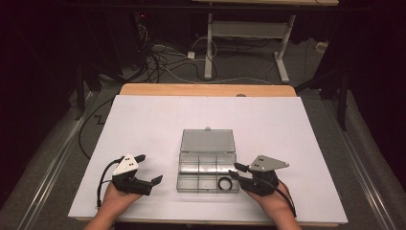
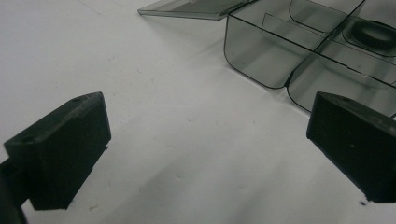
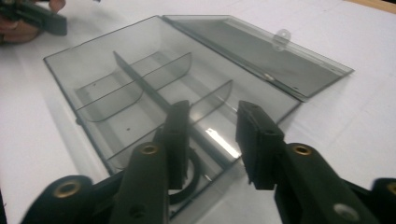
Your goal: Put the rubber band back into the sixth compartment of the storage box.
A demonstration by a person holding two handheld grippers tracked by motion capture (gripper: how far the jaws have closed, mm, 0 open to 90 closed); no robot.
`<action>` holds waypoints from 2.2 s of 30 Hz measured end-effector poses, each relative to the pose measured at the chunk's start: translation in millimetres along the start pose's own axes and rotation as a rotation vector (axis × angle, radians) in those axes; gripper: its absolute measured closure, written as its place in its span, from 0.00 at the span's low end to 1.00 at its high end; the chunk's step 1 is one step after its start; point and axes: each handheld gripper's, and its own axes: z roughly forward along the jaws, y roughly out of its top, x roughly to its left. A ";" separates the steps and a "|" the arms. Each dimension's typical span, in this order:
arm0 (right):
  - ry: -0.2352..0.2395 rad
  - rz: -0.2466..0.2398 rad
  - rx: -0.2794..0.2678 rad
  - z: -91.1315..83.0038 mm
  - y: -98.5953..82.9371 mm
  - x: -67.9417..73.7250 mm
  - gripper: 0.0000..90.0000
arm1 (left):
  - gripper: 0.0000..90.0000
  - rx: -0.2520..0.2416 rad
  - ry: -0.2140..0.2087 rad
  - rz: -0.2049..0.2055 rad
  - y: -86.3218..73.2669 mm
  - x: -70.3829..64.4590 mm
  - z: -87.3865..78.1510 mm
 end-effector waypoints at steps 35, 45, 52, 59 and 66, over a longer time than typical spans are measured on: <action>-0.233 0.154 -0.020 -20.2 -43.7 -46.5 0.00 | 0.00 -0.004 -0.001 -0.042 0.7 3.9 -0.8; -0.265 0.139 -0.047 -20.2 -40.6 -50.0 0.00 | 0.00 -0.006 0.012 -0.065 1.1 5.2 -1.3; -0.269 0.141 -0.064 -18.2 -38.2 -50.8 0.00 | 0.00 -0.025 0.023 -0.055 4.4 4.9 -1.3; -0.265 0.131 -0.059 -11.5 -32.5 -51.5 0.00 | 0.00 0.009 0.010 -0.093 14.4 10.6 6.8; -0.266 0.152 -0.049 -2.8 -22.8 -57.7 0.00 | 0.00 0.029 -0.014 -0.100 29.1 14.3 20.0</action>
